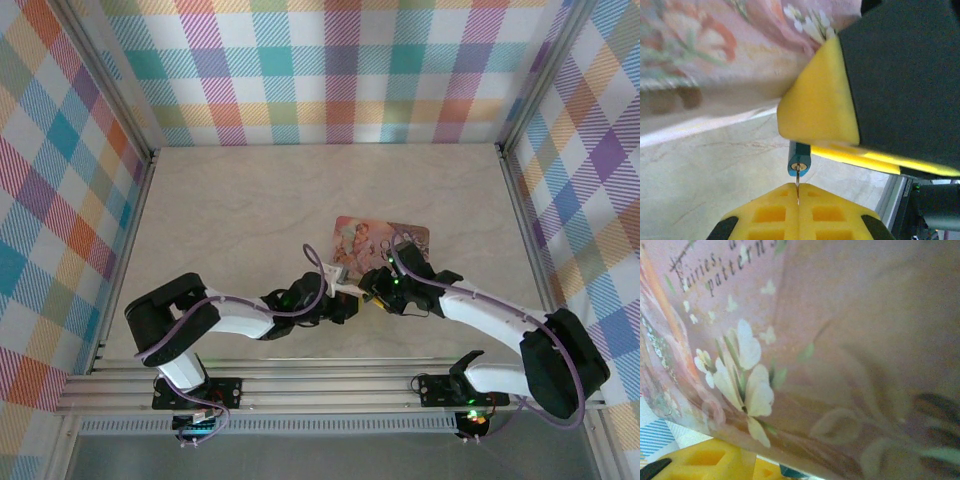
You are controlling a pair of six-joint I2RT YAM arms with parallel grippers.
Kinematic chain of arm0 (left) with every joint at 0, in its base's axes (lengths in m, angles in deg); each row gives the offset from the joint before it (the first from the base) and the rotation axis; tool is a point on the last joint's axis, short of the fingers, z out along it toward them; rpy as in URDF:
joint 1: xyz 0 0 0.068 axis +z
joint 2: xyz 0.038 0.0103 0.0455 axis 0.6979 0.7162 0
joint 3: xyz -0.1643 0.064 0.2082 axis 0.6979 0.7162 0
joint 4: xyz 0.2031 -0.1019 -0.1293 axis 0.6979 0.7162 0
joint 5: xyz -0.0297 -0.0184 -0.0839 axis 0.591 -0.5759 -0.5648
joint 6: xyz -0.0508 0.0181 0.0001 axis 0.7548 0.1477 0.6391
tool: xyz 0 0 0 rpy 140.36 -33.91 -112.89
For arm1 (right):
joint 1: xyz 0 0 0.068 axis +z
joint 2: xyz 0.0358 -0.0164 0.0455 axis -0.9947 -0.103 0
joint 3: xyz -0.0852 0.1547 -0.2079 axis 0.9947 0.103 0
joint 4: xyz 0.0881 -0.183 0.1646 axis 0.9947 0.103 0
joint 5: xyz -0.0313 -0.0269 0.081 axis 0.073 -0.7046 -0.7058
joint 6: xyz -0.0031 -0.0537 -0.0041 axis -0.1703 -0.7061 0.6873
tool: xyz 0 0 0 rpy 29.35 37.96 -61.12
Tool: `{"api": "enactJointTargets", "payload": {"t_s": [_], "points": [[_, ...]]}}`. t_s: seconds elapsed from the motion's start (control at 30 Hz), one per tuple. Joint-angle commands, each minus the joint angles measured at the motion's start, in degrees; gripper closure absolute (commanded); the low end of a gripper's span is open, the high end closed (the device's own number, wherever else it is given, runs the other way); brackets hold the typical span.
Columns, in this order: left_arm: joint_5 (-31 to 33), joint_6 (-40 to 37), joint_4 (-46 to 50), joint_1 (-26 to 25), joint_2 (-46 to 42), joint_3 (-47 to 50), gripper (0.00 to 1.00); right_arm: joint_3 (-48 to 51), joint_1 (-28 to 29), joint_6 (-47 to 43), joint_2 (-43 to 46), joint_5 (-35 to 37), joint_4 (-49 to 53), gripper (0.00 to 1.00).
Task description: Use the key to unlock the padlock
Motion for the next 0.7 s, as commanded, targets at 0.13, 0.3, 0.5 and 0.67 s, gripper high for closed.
{"api": "enactJointTargets", "payload": {"t_s": [0.13, 0.3, 0.5, 0.67], "points": [[1.5, 2.9, -5.5, -3.1, 2.3, 1.1, 1.00, 3.3, 0.1, 6.9, -1.0, -2.0, 0.5, 0.50], [1.8, 3.6, -5.8, -3.5, 2.5, 0.8, 1.00, 3.4, 0.1, 6.9, -0.7, -2.4, 1.0, 0.51], [2.1, 5.5, -8.4, -3.7, 3.0, 1.3, 1.00, 4.8, 0.3, 6.7, 0.9, -1.9, 2.2, 0.68], [2.3, 7.9, -11.2, -3.7, 4.3, 1.9, 1.00, 5.4, 0.3, 6.5, 1.6, -1.9, 2.4, 0.53]]}}
